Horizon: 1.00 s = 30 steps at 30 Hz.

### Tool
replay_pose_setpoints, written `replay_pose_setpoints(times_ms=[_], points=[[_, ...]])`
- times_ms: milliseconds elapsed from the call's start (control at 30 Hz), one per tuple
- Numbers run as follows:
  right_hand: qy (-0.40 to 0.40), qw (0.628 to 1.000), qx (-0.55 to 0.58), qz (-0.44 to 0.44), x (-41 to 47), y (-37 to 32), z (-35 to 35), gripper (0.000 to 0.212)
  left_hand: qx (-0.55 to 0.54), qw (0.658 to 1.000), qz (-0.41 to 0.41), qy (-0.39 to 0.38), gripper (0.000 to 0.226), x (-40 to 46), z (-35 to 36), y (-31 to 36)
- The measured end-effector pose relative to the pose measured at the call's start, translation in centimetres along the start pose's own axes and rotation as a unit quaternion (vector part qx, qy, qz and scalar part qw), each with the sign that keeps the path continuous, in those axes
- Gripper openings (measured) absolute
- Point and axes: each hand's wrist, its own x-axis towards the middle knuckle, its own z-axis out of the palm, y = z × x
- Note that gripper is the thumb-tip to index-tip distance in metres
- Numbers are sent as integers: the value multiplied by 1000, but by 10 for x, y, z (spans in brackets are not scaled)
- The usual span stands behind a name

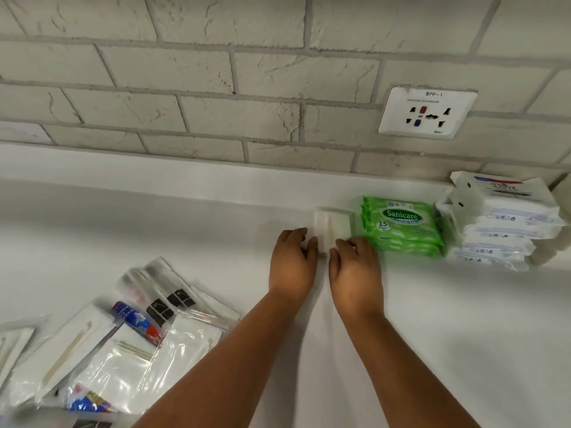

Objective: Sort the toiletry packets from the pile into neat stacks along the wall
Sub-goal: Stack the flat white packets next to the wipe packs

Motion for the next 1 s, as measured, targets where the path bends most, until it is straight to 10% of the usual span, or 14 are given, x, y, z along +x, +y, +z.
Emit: replay_pose_setpoints(times_ms=[567, 1000], points=[[-297, 915, 256, 92, -71, -137, -63, 14, 100, 984, -144, -30, 15, -97, -220, -40], [-349, 909, 189, 127, -125, -171, -70, 32, 232, 959, -159, -27, 23, -153, -212, -57]])
